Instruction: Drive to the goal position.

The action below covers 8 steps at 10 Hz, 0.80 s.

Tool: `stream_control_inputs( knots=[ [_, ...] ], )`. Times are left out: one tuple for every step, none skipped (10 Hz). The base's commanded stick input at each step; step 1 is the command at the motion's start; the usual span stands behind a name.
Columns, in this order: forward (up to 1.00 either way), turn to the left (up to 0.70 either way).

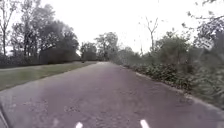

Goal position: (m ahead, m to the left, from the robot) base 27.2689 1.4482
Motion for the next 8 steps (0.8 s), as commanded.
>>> stream_control_inputs(
  knots=[
    [0.7,0.0],
    [0.7,0.0],
    [0.7,0.0],
    [0.7,0.0],
    [0.7,0.0],
    [0.7,0.0],
    [0.7,0.0],
    [0.7,0.0]
  ],
)
